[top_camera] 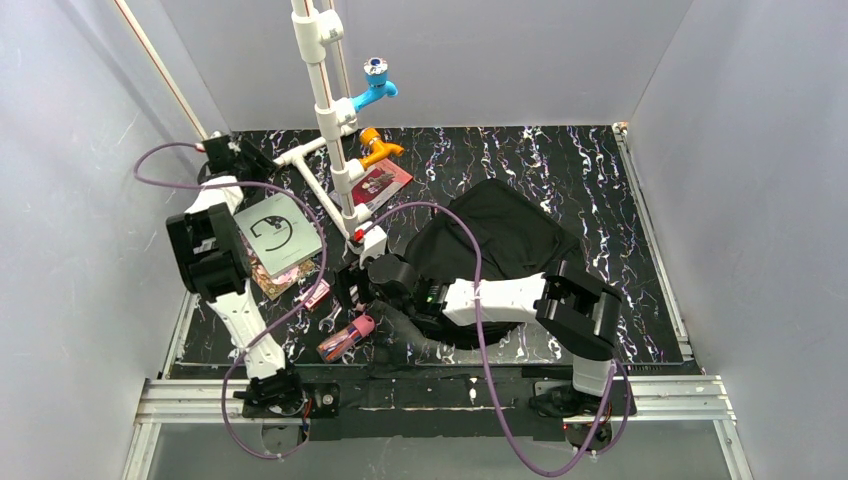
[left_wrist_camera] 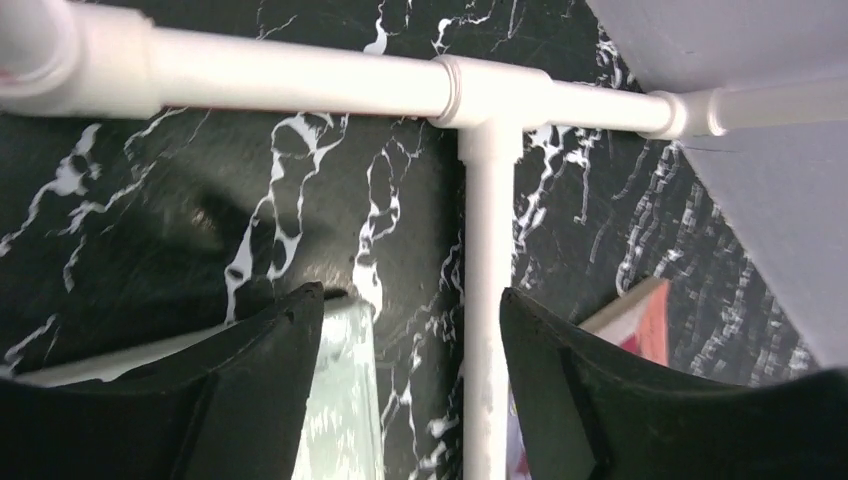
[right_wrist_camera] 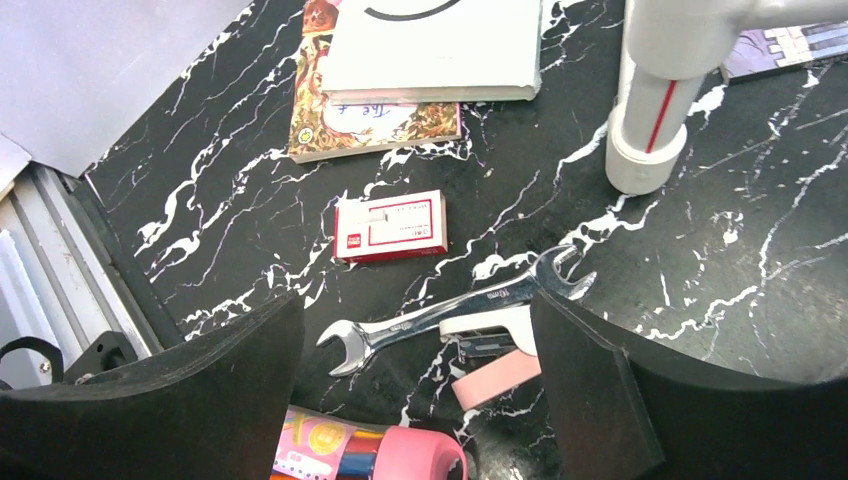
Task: Pack the student bag
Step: Adjust the book at the center of the board.
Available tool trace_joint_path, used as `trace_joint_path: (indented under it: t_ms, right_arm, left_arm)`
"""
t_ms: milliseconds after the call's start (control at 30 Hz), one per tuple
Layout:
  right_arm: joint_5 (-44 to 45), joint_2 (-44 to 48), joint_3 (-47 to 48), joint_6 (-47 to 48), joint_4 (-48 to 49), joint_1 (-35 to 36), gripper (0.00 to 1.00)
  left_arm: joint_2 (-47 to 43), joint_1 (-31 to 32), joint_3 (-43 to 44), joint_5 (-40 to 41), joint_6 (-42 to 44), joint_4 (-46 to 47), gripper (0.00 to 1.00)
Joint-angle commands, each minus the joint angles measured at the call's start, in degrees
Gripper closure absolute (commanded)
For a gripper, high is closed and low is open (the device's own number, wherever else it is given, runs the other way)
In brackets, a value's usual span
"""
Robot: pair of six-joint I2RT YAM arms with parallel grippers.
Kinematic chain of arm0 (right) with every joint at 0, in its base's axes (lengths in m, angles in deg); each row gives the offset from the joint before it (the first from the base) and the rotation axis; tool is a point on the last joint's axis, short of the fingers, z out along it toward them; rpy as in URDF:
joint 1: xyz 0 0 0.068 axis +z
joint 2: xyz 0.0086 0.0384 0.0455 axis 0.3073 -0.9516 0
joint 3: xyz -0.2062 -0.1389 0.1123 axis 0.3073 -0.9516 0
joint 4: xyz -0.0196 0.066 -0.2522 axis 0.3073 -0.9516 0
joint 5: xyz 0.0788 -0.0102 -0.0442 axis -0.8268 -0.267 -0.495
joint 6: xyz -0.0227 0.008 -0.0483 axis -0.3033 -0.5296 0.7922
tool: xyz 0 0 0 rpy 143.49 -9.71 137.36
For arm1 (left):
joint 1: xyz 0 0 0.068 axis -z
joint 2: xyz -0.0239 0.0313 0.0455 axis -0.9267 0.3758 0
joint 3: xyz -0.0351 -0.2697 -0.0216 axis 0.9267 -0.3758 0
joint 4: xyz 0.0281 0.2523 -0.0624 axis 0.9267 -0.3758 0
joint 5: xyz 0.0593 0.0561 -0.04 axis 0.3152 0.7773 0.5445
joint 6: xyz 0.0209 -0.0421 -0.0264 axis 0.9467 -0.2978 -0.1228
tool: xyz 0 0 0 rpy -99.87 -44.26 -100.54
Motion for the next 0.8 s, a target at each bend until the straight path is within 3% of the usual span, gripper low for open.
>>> trace_joint_path:
  t_ms: [0, 100, 233, 533, 767]
  right_arm:
    - [2.81, 2.92, -2.37, -0.83, 2.66, 0.00, 0.10]
    - [2.93, 2.97, -3.35, -1.66, 3.86, 0.00, 0.09]
    - [2.60, 1.51, -2.78, -3.17, 4.68, 0.00, 0.09]
    - [1.29, -3.42, 0.19, -10.72, 6.59, -0.09, 0.09]
    - [-0.47, -6.02, 0.36, -21.89, 10.29, -1.01, 0.12]
  left_arm:
    - [4.53, 1.43, 6.18, 9.43, 0.36, -0.54, 0.33]
    - [10.08, 1.30, 14.60, 11.31, 0.55, -10.61, 0.33]
    - [12.57, 1.32, 18.62, 6.83, 0.56, -16.78, 0.37]
    - [1.36, 1.30, 1.50, -3.99, -3.96, -14.86, 0.44]
    - [-7.53, 1.25, -7.23, -6.93, -1.78, -18.37, 0.44]
